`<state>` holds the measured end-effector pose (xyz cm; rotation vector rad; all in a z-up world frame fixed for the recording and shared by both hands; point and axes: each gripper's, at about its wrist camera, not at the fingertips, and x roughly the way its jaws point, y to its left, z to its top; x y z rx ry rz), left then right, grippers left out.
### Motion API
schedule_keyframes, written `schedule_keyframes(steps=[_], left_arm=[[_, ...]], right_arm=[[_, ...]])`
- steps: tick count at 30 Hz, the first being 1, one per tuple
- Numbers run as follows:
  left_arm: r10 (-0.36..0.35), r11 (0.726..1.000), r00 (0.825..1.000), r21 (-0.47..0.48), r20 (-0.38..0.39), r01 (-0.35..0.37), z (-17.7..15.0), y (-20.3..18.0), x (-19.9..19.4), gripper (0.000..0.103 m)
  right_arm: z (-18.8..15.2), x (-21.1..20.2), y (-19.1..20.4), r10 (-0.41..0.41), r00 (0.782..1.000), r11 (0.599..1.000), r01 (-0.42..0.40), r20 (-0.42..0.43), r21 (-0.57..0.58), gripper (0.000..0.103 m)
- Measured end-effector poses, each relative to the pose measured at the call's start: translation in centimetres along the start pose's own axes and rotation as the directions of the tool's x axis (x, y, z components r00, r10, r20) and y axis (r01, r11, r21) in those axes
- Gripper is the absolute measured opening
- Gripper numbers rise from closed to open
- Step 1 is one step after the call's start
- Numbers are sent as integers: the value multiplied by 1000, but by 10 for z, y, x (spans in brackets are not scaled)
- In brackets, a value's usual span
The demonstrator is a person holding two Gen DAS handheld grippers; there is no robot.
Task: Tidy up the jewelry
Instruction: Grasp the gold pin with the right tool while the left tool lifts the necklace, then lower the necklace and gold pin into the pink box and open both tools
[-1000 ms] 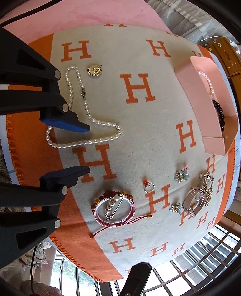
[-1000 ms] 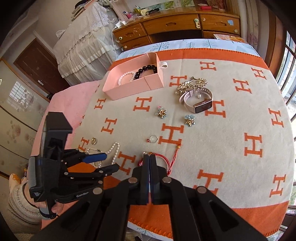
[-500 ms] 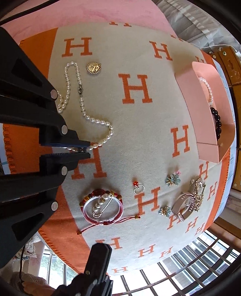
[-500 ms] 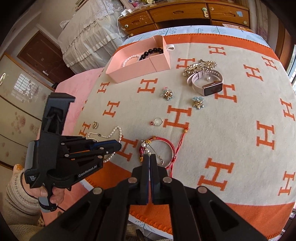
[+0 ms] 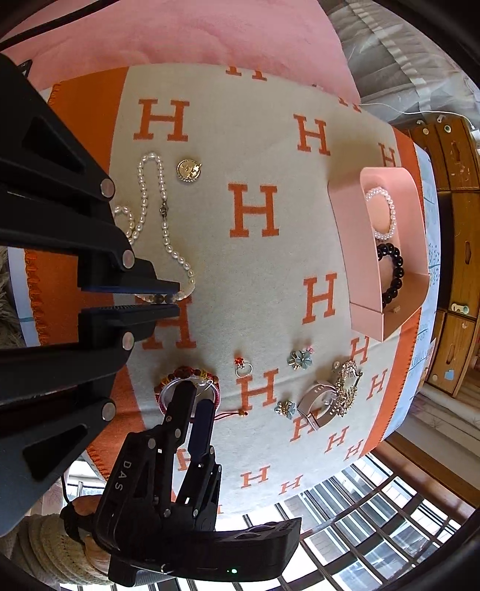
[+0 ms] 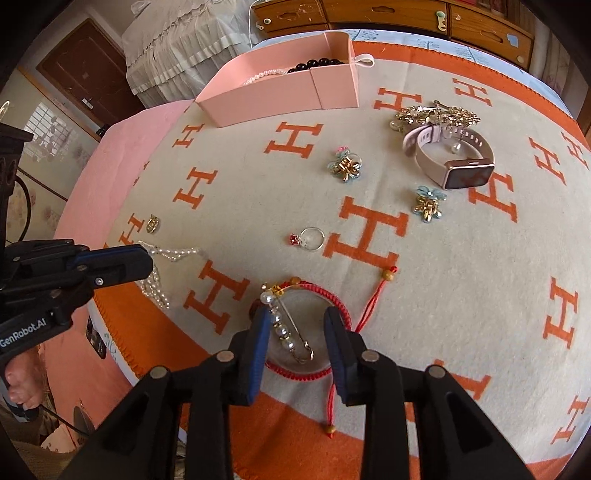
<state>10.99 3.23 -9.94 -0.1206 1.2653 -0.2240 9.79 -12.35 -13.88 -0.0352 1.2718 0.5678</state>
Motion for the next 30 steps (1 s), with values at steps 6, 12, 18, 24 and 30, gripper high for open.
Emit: schedule_keyframes(steps=[6, 12, 18, 24, 30], left_arm=[[-10, 1000, 999, -9, 33, 10, 2, 6, -10, 3], [-6, 1000, 995, -8, 100, 7, 11, 6, -37, 3], [16, 1000, 979, -8, 204, -15, 34, 5, -81, 3], [34, 999, 945, -38, 325, -23, 75, 6, -134, 3], [72, 997, 907, -50, 416, -56, 120, 0, -172, 3]], right_arm=[[-2, 1, 13, -65, 998, 995, 65, 3, -80, 20], [-2, -12, 18, -81, 996, 993, 84, 34, -78, 6], [15, -52, 30, -57, 990, 995, 67, 130, -73, 6], [53, -95, 33, -52, 970, 998, 61, 236, -32, 6], [98, -122, 33, -56, 948, 998, 54, 314, 15, 6]])
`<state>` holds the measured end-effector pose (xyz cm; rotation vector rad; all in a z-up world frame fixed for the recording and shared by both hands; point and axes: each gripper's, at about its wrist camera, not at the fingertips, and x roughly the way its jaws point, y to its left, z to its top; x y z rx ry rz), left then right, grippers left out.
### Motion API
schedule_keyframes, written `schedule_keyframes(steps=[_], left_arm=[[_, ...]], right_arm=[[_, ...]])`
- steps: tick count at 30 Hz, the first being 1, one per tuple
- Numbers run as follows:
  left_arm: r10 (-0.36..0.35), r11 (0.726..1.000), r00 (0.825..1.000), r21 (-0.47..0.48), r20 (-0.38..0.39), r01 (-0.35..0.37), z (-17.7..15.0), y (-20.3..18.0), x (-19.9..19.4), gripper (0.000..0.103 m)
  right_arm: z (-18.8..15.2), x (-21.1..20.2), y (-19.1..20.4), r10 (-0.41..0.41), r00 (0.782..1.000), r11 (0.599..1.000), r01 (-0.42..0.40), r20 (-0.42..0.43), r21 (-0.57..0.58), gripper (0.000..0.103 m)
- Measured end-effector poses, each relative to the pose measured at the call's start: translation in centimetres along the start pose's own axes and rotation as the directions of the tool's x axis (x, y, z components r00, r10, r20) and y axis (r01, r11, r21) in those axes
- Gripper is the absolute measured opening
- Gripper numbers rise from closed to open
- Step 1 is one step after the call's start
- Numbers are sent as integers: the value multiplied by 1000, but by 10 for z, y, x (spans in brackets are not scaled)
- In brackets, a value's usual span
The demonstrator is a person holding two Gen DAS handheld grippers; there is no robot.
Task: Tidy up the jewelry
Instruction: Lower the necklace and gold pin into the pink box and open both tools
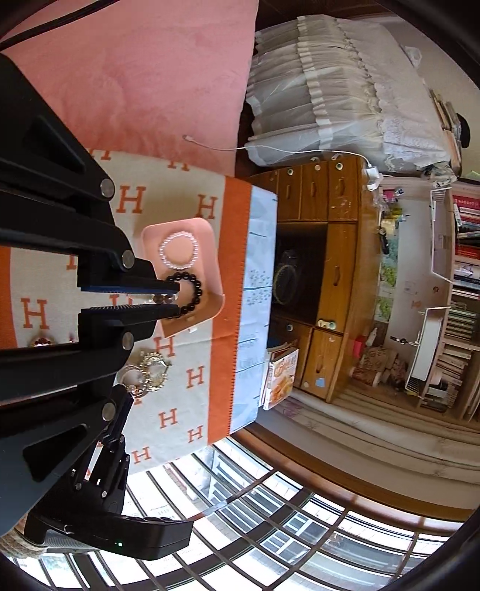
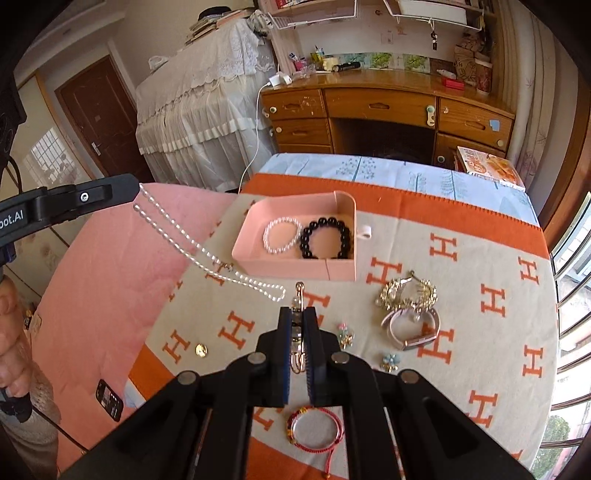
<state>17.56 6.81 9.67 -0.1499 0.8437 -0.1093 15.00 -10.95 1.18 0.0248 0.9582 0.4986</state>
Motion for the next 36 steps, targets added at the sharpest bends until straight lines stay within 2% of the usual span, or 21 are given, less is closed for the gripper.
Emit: schedule_keyframes(steps=[6, 12, 20, 25, 27, 29, 32, 36], left_arm=[[41, 999, 999, 9, 32, -41, 43, -3, 13, 3], [67, 998, 998, -10, -6, -67, 62, 10, 53, 3], [82, 997, 994, -5, -73, -83, 59, 29, 106, 3], [78, 997, 989, 15, -128, -76, 49, 36, 136, 4], [82, 997, 985, 28, -155, -79, 44, 38, 146, 10], [88, 996, 982, 37, -166, -83, 39, 39, 151, 29], [109, 993, 980, 61, -164, -100, 32, 38, 153, 49], [125, 990, 979, 84, -159, -113, 25, 36, 151, 53]], right_arm=[[51, 11, -7, -2, 998, 999, 0, 57, 39, 6], [83, 57, -14, 5, 1000, 997, -6, 11, 70, 6], [87, 122, -19, -17, 996, 997, 23, -91, 67, 7], [82, 155, -27, -36, 983, 995, 52, -178, 83, 7], [79, 165, -32, -32, 975, 993, 56, -221, 103, 7], [77, 168, -35, -31, 971, 992, 59, -239, 112, 8], [75, 164, -38, -25, 972, 991, 54, -235, 121, 8], [74, 150, -39, -10, 976, 991, 39, -216, 128, 14]])
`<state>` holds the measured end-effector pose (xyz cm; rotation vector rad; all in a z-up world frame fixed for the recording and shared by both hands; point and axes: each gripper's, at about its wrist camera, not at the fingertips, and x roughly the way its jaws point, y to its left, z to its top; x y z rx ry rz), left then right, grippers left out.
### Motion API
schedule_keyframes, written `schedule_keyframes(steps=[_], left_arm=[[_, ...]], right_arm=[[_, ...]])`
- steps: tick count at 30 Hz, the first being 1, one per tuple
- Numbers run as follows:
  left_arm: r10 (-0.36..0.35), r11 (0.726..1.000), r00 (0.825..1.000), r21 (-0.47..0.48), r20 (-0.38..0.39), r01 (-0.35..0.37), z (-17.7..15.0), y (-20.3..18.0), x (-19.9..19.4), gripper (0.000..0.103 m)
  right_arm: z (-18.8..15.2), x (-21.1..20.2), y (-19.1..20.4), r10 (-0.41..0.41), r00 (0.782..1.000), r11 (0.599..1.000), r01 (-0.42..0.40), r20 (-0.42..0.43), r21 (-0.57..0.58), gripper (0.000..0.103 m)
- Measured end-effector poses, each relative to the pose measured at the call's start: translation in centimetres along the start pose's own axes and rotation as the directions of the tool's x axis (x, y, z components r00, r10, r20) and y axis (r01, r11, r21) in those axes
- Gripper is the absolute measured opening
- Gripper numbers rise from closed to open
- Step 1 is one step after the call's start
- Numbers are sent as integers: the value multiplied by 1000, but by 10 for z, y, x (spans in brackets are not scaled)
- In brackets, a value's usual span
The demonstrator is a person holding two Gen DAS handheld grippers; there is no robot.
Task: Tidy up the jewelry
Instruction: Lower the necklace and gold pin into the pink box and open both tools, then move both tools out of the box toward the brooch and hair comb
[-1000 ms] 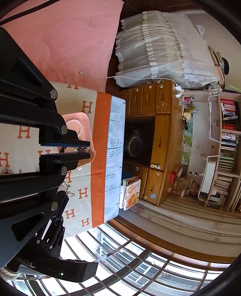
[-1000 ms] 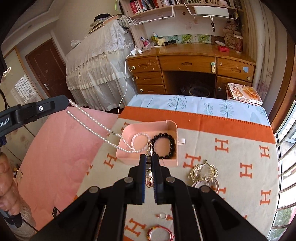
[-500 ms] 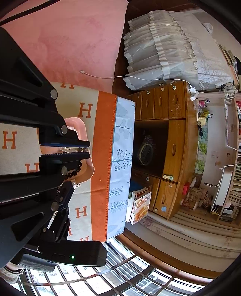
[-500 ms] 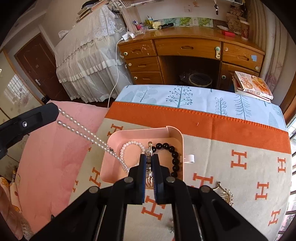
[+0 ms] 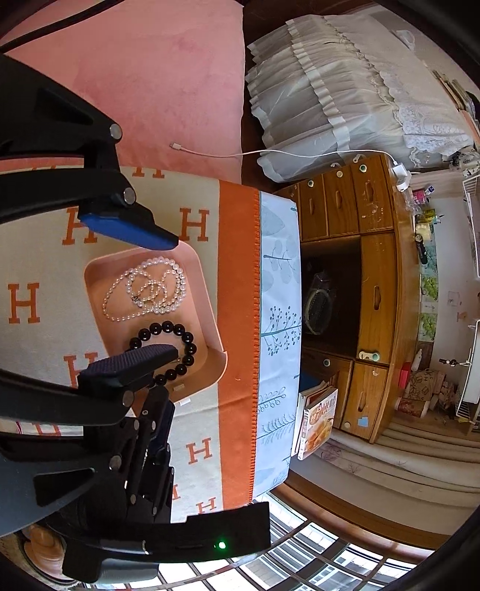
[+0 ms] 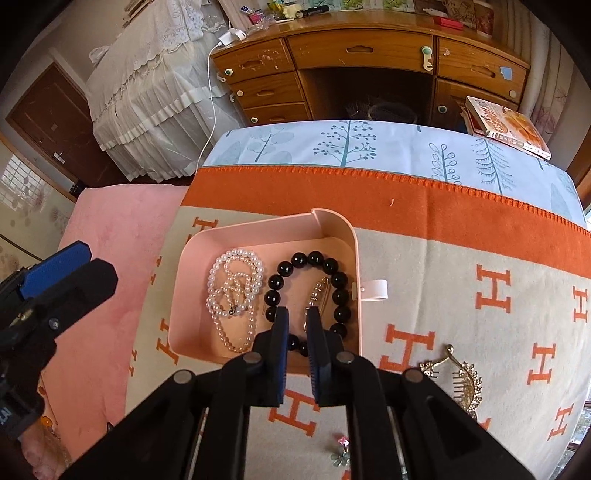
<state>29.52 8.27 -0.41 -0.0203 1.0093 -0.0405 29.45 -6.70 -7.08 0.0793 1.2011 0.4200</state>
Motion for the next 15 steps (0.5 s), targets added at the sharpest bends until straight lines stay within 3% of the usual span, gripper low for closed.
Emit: schedule_keyframes(steps=[2, 9, 11, 15], left_arm=[[5, 1000, 1000, 4, -2, -5, -4, -1, -2, 60], [13, 1000, 1000, 22, 13, -14, -17, -7, -22, 69], [14, 1000, 1000, 27, 24, -15, -21, -10, -30, 76], [18, 999, 999, 51, 44, -20, -28, -21, -46, 77]], right_arm=[[-3, -9, -1, 3, 1000, 1000, -3, 12, -2, 24], [-26, -49, -15, 11, 999, 1000, -11, 32, -8, 24], [-35, -63, -20, -2, 999, 1000, 2, 40, -13, 24], [-53, -92, -32, -22, 998, 1000, 22, 60, -9, 24]])
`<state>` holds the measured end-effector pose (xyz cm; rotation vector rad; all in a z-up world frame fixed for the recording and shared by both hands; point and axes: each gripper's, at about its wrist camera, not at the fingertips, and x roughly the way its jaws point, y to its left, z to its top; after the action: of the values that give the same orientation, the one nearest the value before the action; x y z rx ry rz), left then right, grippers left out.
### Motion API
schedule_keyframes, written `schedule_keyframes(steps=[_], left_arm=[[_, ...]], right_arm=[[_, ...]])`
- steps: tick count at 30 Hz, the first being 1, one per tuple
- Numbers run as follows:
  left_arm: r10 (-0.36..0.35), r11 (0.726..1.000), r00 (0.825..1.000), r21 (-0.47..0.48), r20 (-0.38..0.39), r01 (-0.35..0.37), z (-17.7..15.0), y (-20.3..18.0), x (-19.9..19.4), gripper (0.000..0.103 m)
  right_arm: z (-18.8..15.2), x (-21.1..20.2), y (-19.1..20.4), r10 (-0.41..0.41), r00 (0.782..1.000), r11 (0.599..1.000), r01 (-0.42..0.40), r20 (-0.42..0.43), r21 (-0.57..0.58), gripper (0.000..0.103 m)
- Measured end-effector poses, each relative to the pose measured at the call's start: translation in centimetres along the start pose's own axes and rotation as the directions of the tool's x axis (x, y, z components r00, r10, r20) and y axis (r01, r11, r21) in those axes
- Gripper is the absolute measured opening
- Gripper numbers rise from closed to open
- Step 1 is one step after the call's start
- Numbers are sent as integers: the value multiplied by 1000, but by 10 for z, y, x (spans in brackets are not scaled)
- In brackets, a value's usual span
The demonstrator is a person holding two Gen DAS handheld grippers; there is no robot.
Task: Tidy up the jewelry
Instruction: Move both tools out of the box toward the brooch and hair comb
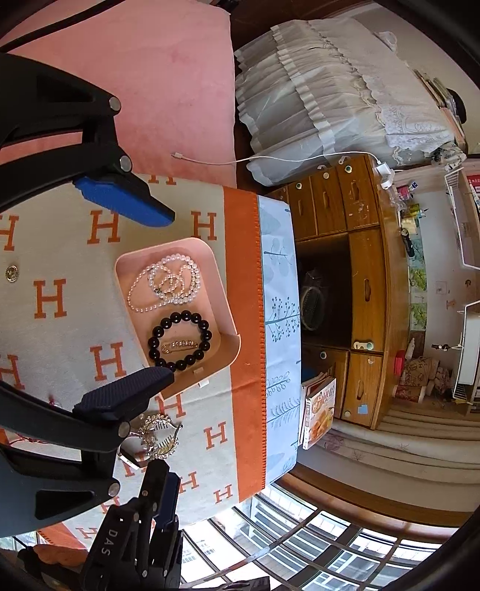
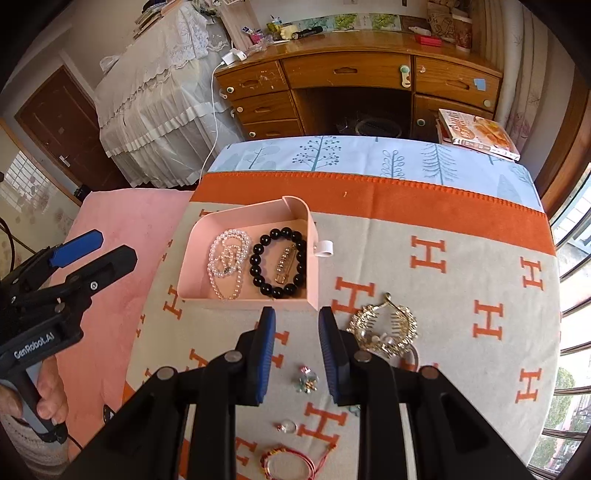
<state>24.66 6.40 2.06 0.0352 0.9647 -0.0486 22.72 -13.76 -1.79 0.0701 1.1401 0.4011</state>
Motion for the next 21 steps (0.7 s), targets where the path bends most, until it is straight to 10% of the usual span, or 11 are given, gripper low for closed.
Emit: schedule_keyframes(steps=[10, 21], left_arm=[[-37, 997, 999, 66, 20, 36, -14, -48, -25, 85], [-76, 981, 983, 164, -169, 104, -59, -112, 43, 85]], right_arm=[[-33, -53, -23, -44, 998, 999, 45, 39, -3, 24], [-46, -27, -64, -21, 999, 999, 23, -38, 44, 25]])
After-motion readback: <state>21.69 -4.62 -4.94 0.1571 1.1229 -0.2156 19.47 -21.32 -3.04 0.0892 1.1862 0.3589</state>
